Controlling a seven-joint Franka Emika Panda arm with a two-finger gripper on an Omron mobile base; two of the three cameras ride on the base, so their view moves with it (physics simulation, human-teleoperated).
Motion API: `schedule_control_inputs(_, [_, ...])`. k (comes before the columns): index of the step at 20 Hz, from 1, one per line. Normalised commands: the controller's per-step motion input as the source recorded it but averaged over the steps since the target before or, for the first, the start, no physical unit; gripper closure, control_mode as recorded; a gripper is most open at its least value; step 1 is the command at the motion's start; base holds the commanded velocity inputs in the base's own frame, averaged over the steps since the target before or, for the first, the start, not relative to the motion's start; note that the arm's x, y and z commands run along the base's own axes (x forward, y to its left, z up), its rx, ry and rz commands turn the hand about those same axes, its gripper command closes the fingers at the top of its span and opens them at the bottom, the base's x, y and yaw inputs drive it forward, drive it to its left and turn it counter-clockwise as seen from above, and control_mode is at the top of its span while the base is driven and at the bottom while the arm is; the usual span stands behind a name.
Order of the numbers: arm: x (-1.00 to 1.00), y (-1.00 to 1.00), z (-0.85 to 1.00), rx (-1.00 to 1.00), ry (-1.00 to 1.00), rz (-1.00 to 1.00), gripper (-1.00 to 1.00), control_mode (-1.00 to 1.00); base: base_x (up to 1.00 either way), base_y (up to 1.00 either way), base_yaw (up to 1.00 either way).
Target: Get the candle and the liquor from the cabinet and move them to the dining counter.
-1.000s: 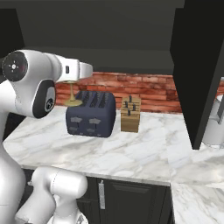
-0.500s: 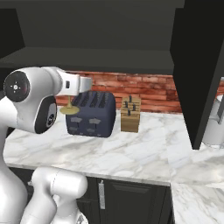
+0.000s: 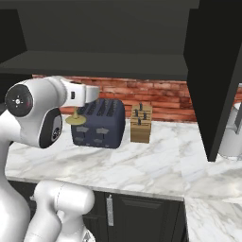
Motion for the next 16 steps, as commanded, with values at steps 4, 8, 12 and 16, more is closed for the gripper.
schedule_control_inputs(4, [0.0,0.17,0.0,-0.06,0.0,0.0,1.0,-1.0,0.0,0.0,0.0])
schedule_control_inputs(8, [0.0,0.19,0.0,-0.06,0.0,0.0,1.0,-1.0,0.0,0.0,0.0])
schedule_control_inputs(12, [0.0,0.03,0.0,0.0,0.04,0.0,1.0,-1.0,0.0,0.0,0.0])
schedule_control_inputs(16, [0.0,0.0,0.0,0.0,0.01,0.0,1.0,1.0,-0.04,0.0,0.0])
